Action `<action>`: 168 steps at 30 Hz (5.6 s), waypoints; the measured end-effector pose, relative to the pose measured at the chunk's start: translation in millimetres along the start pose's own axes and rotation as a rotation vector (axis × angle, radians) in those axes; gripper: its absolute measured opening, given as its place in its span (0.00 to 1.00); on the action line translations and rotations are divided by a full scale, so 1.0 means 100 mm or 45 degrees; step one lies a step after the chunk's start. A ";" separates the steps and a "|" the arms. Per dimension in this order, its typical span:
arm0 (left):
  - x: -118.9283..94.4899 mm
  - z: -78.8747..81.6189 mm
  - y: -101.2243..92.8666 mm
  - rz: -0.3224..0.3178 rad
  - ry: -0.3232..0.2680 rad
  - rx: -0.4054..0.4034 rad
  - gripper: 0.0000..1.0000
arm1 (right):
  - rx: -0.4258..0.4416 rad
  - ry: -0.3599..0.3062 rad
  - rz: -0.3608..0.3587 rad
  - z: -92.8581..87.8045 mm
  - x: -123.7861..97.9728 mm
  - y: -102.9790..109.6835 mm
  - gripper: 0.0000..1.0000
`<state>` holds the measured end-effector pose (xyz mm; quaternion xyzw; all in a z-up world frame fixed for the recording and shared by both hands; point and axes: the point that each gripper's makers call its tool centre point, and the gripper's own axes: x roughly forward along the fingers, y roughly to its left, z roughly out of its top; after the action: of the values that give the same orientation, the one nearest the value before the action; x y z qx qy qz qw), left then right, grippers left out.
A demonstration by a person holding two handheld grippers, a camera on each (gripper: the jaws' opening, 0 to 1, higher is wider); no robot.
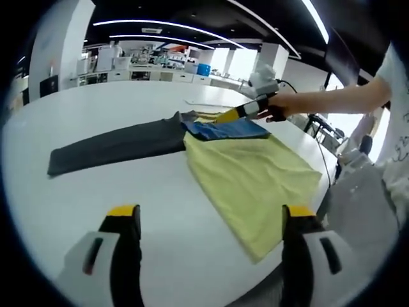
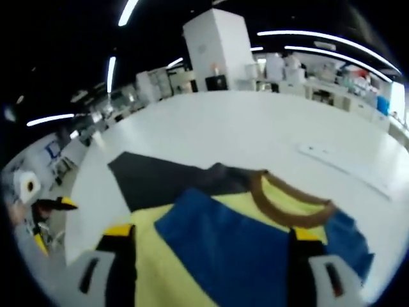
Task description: Fold the garment on the visible template until the final outline fits inside the template.
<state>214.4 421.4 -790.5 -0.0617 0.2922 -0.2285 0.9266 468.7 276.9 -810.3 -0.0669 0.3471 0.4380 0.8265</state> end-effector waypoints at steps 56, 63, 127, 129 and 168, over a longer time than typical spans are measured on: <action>0.17 -0.05 -0.13 -0.050 0.036 0.005 0.88 | 0.757 -0.065 -0.191 -0.88 -1.10 -1.30 0.12; 0.17 -0.07 -0.13 -0.049 0.045 0.003 0.87 | 0.768 -0.050 -0.227 -0.93 -1.11 -1.35 0.00; 0.18 0.06 -0.06 -0.058 -0.014 -0.049 0.87 | 0.366 -0.192 -0.202 -1.05 -1.58 -1.35 0.85; 0.19 0.08 -0.06 -0.061 -0.023 -0.052 0.87 | 0.330 -0.186 -0.202 -1.07 -1.59 -1.36 0.90; 0.06 0.37 1.51 0.238 -0.076 -0.172 0.82 | 0.158 -0.248 -0.153 -1.24 -2.45 -0.67 0.99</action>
<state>298.0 552.1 -800.6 -0.1032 0.2838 -0.1189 0.9459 364.8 18.9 -761.6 0.0067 0.2872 0.3699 0.8835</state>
